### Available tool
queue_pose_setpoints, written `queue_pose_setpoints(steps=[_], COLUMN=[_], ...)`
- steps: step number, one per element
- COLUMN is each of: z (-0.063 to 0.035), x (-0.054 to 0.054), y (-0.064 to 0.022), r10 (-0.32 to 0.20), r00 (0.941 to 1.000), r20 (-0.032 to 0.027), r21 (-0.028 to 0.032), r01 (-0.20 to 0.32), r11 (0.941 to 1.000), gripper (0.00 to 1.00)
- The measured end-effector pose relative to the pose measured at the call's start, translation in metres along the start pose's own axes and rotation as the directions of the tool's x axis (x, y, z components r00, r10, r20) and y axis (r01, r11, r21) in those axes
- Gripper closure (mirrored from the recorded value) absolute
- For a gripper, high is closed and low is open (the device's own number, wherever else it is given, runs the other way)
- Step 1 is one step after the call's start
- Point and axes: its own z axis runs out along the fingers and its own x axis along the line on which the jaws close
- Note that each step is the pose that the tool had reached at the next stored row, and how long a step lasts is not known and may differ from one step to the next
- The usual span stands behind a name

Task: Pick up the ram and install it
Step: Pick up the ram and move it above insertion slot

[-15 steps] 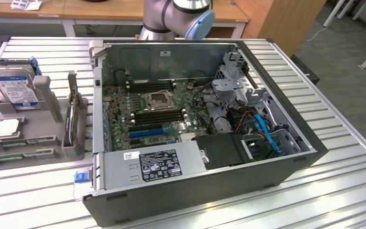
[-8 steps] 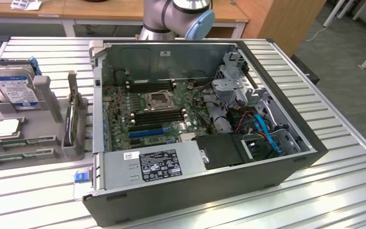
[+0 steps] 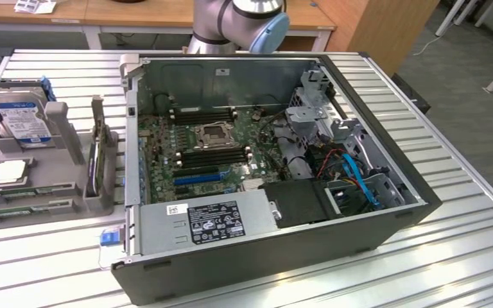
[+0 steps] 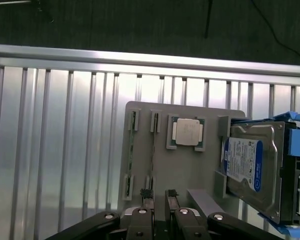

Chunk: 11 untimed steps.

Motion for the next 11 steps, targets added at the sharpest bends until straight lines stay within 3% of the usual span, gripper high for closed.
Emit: queue_pose_setpoints(steps=[11], z=[0.0201], x=[0.0], y=[-0.0009], r10=[0.0], r00=[1.0], r20=[0.0], r21=[0.0], r01=[0.0], r11=[1.0], gripper=[0.76])
